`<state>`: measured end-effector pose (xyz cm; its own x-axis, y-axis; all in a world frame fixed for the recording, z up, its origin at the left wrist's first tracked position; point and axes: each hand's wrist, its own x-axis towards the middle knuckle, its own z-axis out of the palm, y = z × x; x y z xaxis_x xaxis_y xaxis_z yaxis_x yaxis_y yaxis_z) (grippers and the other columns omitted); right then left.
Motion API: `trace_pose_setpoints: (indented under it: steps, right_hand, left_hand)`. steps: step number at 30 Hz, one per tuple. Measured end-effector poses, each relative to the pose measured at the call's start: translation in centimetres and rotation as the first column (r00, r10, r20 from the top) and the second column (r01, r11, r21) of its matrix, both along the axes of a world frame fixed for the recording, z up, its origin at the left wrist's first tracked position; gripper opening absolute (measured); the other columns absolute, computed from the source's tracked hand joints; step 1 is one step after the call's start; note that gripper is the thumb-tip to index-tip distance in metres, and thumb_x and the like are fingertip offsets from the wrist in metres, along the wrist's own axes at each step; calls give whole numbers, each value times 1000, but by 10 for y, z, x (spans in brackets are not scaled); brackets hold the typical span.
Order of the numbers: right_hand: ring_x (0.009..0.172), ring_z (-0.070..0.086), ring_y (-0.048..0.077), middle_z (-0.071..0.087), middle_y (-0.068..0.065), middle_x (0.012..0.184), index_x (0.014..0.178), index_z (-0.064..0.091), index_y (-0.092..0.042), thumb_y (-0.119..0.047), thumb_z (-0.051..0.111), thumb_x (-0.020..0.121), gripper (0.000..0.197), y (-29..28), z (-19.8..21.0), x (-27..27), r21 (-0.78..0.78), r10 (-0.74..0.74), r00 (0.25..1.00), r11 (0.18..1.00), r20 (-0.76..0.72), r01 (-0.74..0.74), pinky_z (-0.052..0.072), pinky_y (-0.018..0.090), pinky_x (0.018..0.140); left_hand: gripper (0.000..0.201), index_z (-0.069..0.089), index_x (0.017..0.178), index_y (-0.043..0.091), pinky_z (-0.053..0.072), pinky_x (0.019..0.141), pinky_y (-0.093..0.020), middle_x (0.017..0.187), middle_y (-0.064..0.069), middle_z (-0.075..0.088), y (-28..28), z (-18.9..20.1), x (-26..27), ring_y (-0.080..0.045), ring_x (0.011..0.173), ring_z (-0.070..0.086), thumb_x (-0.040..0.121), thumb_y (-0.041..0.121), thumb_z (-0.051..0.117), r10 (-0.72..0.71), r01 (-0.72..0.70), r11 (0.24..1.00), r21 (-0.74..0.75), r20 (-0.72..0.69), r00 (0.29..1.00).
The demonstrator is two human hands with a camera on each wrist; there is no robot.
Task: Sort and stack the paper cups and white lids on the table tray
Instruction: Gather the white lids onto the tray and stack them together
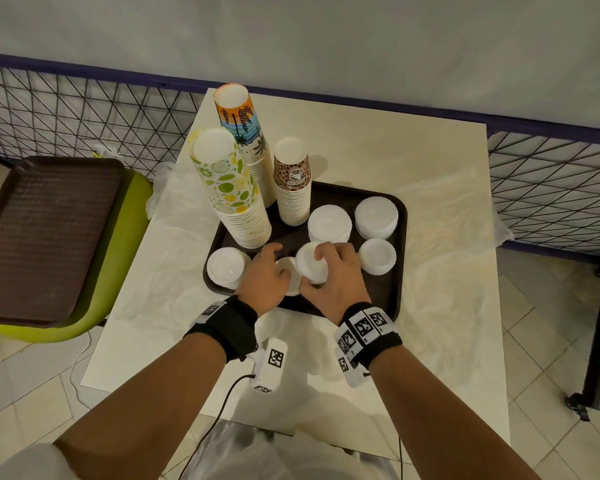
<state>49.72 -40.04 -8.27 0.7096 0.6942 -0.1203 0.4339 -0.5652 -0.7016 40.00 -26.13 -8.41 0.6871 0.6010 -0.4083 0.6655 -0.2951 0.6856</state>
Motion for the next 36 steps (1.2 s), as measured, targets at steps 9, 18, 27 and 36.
trace_pose_setpoints:
  steps: [9,18,27,36]
  right_hand:
    - [129,34,31,33,6,141,126,49,-27,-27,81,80,56,24,-5,-14,-223,292,956,934,27,-279,44,43,108]
    - [145,33,21,31,0,160,129,53,-34,-25,78,84,53,15,-23,-15,13,225,952,974,-209,-227,32,39,119]
    - [143,40,28,42,11,157,155,33,-11,-32,39,107,52,26,-24,-12,-142,-31,913,989,-408,-30,32,40,120]
    - [130,53,32,57,14,143,147,48,-10,-26,48,101,49,39,-31,-7,-218,-94,882,976,-461,-10,42,46,112]
  left_hand:
    - [35,52,141,9,43,104,-30,140,-14,56,-3,3,-5,-33,126,56,109,16,40,203,-207,970,-128,-48,978]
    - [37,54,139,12,42,92,-30,132,-11,63,-4,8,-2,-24,114,58,107,29,48,228,-231,961,-155,-39,973]
    - [43,45,149,13,43,107,-36,146,-12,56,-4,4,-3,-30,132,55,108,26,46,152,-160,982,-98,-79,985]
    - [48,49,152,17,45,111,-40,147,-9,58,-2,0,-1,-29,134,55,105,23,47,129,-141,978,-155,-84,988]
